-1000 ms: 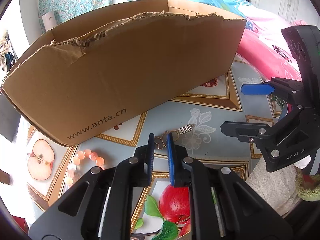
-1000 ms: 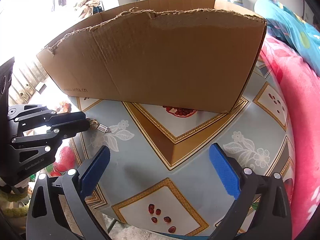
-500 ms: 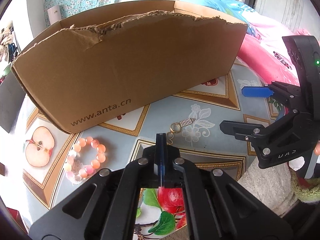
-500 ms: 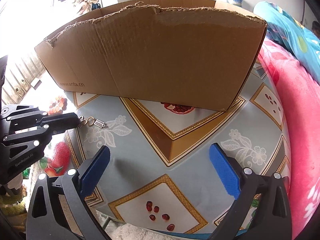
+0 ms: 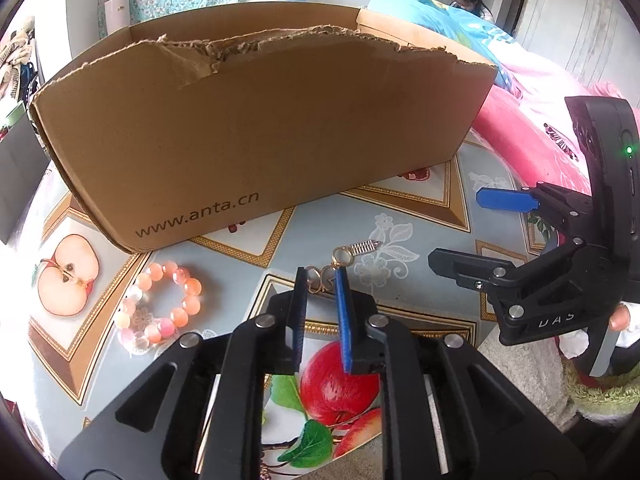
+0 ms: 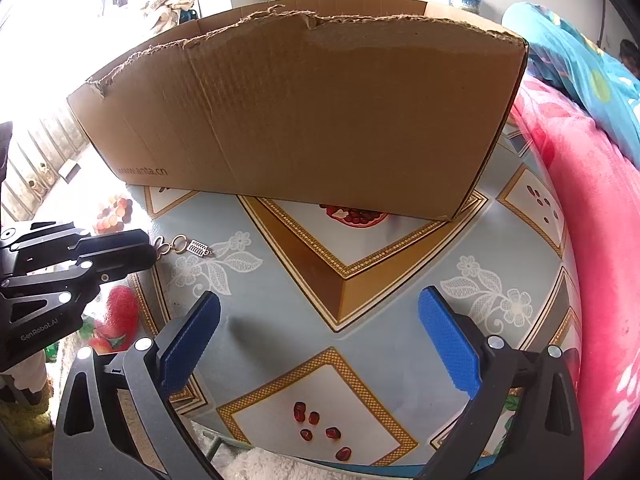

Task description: Organize jewelry

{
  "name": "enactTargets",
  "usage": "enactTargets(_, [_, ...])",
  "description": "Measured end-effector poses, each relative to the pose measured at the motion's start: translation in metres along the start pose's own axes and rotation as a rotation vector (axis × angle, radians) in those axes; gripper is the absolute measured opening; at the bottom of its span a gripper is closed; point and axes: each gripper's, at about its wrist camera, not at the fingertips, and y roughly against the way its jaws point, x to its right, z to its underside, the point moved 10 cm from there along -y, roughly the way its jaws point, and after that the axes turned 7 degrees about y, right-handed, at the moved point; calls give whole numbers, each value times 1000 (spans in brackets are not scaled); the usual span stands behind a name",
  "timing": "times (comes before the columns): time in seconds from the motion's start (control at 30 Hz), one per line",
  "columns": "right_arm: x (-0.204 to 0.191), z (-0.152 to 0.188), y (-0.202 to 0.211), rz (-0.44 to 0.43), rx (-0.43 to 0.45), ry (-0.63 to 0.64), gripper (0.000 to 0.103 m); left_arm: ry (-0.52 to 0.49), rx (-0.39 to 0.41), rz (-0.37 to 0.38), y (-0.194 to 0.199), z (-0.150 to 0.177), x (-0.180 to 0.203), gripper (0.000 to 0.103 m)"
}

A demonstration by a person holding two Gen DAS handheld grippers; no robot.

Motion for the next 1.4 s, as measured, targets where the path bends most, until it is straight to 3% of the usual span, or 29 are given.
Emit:
enactTargets(0.27, [-2,0,-1,7,6,-9,97,30,-11,-31,-7,-6,2,18])
enactTargets(0.4, [-1,-1,-2,4,11,-13,97,-5,-10,-97,-9,-8,4,18])
enactTargets(0.73, [3,-2,1,-12,30,-29,97,-28,1,-163,-10,-9,3,10])
enactTargets(1.2, [13,3,11,-50,75,-67,97,-28,21,-124,1,-1,-12,3])
enactTargets(1.4, [17,6,15,-53,82,-69,97,9,46,-57,14,0,-11,2])
